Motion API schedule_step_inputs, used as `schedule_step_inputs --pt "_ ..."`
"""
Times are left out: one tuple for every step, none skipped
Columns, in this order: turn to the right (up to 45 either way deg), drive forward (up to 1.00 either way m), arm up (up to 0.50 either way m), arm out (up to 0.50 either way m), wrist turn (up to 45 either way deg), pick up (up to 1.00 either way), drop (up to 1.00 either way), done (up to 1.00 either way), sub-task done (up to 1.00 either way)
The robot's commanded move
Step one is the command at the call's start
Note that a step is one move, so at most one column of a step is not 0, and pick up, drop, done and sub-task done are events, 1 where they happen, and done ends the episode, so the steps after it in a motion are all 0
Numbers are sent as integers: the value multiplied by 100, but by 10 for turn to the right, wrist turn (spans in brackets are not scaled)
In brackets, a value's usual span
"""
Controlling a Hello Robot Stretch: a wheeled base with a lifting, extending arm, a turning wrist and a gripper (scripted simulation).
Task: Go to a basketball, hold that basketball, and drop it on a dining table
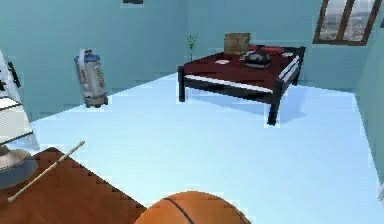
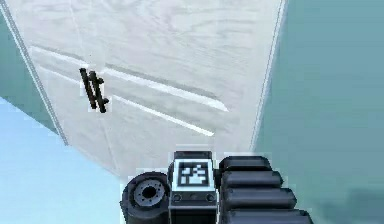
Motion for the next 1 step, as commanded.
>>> schedule_step_inputs --pt "-450 0 0 0 0 0 0 0 0"
